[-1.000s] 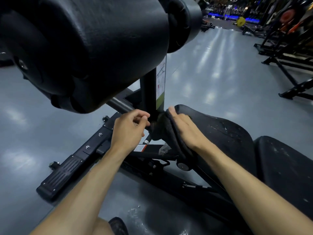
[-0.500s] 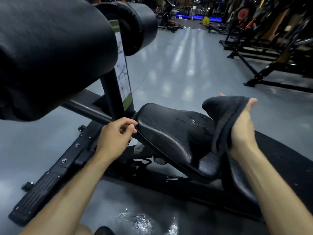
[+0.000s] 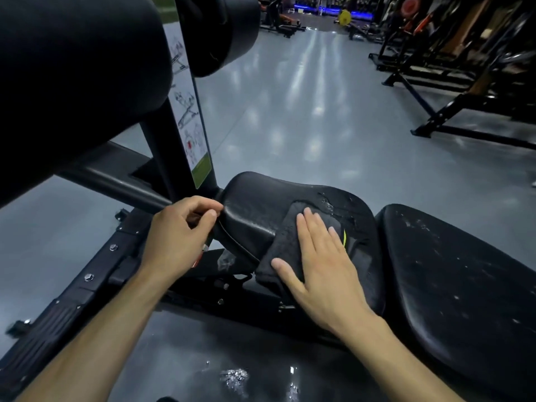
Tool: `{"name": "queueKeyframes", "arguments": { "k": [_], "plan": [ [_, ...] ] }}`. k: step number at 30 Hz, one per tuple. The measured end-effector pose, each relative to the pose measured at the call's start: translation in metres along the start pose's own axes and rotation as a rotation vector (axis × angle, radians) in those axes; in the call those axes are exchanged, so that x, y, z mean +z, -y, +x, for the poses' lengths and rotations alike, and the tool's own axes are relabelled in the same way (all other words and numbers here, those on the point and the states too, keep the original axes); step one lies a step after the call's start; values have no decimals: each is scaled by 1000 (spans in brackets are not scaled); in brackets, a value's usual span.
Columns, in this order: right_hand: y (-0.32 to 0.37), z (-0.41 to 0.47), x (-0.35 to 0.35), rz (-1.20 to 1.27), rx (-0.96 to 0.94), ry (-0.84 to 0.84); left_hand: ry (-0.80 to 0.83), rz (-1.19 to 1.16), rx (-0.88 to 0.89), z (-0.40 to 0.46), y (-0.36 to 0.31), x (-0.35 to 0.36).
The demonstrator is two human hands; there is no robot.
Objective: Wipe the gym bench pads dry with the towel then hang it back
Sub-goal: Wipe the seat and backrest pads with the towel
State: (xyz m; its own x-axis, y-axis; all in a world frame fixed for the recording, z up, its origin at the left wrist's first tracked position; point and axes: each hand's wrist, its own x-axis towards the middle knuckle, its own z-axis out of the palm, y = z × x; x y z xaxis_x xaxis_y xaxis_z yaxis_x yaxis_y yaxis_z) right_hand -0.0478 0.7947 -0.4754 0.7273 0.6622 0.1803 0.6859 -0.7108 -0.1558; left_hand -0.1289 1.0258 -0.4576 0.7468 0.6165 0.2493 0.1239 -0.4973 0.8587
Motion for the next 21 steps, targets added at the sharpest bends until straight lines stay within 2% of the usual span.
{"name": "queueKeyframes", "arguments": {
  "k": [3,6,8,14,18,21],
  "plan": [
    [7,50,-2,64,-53,-21,1,7,31,2,-3,1],
    [14,128,-2,174,-46,40,-27,16,51,3,-10,6],
    [19,153,0,162,-37,48,-45,35,73,4,-14,11],
    [-4,80,-1,182,-251,25,-58,32,102,13,-14,17],
    [-13,130,-1,220,-145,19,-71,28,85,15,-12,15],
    [8,176,-4,149,-34,94,-103,0,81,14,-13,11]
  ]
}}
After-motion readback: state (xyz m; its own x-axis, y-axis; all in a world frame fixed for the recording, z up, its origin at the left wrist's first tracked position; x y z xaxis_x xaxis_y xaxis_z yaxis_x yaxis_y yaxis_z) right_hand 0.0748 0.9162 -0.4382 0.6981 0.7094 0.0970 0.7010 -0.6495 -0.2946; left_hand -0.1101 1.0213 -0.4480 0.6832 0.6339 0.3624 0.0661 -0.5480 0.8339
